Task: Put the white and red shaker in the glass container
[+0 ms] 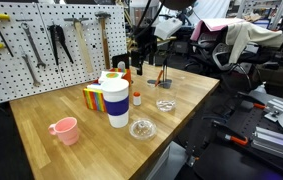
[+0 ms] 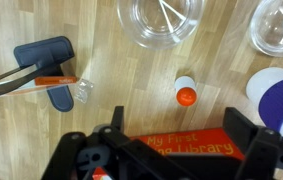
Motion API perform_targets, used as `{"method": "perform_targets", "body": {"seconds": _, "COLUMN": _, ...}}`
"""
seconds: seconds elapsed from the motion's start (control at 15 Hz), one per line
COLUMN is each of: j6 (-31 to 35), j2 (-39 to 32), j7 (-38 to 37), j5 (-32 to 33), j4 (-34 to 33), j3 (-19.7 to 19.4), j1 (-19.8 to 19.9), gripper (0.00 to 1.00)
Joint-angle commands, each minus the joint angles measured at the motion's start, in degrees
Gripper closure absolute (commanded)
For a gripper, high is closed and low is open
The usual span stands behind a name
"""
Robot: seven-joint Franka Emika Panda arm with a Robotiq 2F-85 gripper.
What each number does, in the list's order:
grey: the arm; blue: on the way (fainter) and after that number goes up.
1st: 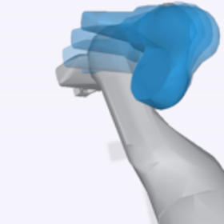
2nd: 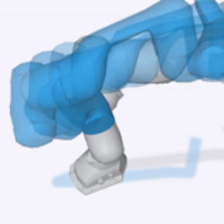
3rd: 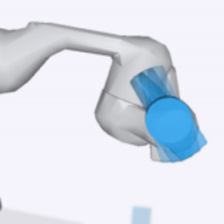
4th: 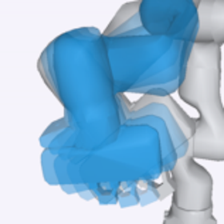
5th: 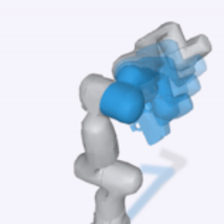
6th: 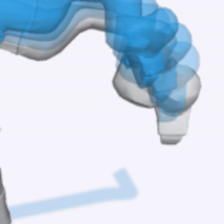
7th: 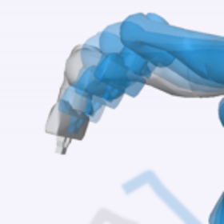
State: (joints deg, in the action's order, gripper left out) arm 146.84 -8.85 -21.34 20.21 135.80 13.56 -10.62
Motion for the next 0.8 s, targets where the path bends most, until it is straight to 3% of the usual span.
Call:
{"method": "perform_targets", "body": {"seconds": 0.0, "j6": 2.2, "j2": -6.2, "j7": 1.4, "j5": -3.1, "j4": -3.4, "j3": -2.4, "j1": -1.5, "gripper": 0.0}}
{"method": "perform_targets", "body": {"seconds": 0.73, "j6": 1.5, "j2": -18.2, "j7": 7.1, "j5": -9.2, "j4": -11.9, "j3": -4.9, "j1": -4.6, "gripper": 0.0}}
